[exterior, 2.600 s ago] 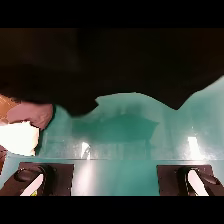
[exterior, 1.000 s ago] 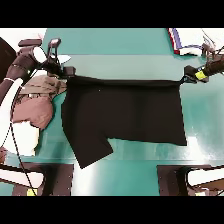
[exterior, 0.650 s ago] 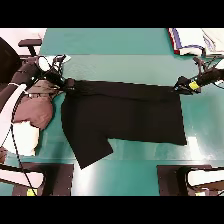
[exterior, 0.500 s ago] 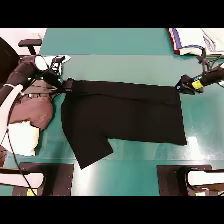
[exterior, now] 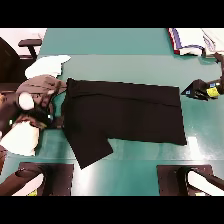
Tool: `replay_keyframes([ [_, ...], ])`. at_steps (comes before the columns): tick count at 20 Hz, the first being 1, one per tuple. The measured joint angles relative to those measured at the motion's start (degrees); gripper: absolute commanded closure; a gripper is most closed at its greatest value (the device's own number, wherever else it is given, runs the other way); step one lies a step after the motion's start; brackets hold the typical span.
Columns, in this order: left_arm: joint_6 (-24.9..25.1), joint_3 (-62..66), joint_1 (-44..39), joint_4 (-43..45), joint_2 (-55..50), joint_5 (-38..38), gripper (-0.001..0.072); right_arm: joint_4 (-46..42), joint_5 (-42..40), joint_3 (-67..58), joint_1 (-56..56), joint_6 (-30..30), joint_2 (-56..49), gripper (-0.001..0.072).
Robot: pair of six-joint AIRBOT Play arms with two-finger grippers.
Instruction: Fold the shirts.
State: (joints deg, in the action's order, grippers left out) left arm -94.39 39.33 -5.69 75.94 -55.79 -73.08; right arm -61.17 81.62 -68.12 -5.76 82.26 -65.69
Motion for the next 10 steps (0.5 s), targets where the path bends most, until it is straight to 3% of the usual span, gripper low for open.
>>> replay_keyframes([
  [9, -2.5, -15.7, -0.7, -15.2, 6.6, 10.2, 0.0213, 0.2, -0.9, 2.7, 0.0, -0.2, 5.5, 0.0302],
  [10, -2.7, -16.0, -0.8, -15.6, 6.8, 10.8, 0.0392, 0.2, -0.9, 2.8, 0.0, -0.2, 5.6, 0.0302],
])
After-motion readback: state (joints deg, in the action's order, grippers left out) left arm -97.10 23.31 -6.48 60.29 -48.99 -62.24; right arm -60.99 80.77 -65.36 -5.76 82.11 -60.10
